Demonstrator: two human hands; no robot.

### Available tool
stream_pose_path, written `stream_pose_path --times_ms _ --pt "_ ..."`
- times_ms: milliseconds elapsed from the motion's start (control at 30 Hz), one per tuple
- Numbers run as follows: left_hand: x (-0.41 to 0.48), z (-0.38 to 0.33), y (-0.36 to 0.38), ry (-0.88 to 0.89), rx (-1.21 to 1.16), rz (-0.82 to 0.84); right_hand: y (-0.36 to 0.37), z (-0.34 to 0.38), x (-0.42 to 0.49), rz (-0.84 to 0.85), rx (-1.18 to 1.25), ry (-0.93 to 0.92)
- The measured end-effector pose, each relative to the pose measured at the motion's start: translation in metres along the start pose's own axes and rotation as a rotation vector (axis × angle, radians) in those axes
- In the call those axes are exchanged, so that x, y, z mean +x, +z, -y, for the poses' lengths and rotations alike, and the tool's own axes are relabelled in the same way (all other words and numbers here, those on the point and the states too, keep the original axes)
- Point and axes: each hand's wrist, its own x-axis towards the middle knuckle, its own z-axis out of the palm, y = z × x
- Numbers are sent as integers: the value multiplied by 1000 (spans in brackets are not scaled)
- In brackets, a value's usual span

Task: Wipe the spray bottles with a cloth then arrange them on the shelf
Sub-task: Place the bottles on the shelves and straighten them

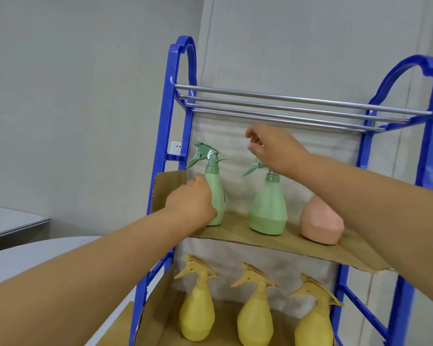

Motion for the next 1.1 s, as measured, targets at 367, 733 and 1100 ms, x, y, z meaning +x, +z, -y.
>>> stream_pose_path --times_ms 367,733,1100 --pt "8 4 13 -19 -84 -25 6 -40 -36 174 -69 164" --pt "11 3 23 -15 -62 -88 21 -34 -35 -22 315 373" --pt "11 4 27 0 -62 -121 29 -29 -30 -40 381 375"
